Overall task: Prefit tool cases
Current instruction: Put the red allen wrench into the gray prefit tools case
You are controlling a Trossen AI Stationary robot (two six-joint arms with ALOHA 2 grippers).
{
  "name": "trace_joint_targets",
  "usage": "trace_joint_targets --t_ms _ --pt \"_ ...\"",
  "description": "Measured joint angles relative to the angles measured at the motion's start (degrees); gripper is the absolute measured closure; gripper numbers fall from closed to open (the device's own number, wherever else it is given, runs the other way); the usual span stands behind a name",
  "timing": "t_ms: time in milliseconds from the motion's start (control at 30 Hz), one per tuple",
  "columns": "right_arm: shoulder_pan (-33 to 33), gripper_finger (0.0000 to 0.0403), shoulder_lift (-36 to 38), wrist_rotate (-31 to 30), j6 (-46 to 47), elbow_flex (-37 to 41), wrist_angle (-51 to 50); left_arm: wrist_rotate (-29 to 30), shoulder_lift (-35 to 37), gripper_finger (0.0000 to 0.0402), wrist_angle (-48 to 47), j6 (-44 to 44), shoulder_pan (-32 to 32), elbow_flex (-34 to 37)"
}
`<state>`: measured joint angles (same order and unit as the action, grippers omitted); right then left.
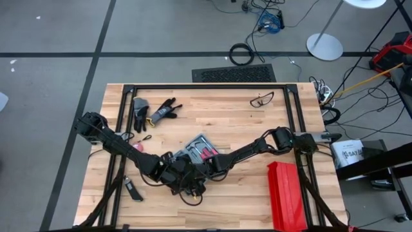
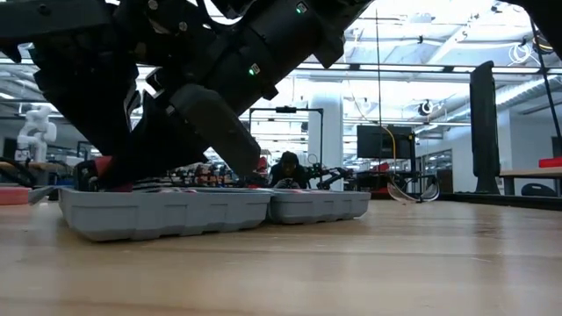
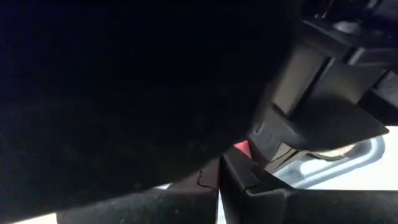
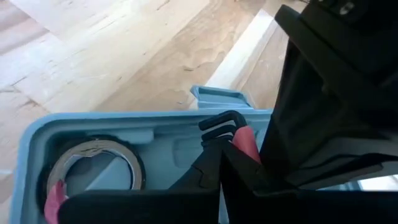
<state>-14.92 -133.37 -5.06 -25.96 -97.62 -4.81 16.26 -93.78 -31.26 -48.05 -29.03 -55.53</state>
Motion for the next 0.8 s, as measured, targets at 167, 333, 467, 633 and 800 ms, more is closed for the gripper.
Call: trace_joint_targets --t_ms 167,333,467,633,800 --pt "-0.11 0.0402 0.19 -5.39 -2.44 0.0 -0.02 2.49 0.11 0.0401 -0.37 2.22 -0.4 0.0" --pt "-0.62 0.0402 0.23 -10.84 -4.1 -0.81 -0.98 5.2 0.13 0.0401 -0.53 5.66 -1.16 -0.07" --pt "-1.18 0.0402 0.23 -10.36 -3.86 -2.14 -2.91 6.92 0.31 0.0401 -2.42 5.96 -2.22 -0.37" --pt "-1.82 0.0402 0.87 -8.58 -0.32 -2.41 -4.57 8.08 0.28 0.0401 -0.88 9.99 -3.69 -0.41" --pt "-1.6 0.0372 0.89 -5.65 2.37 -2.49 -5.28 8.14 0.22 0.0401 -0.83 10.47 -3.68 -0.32"
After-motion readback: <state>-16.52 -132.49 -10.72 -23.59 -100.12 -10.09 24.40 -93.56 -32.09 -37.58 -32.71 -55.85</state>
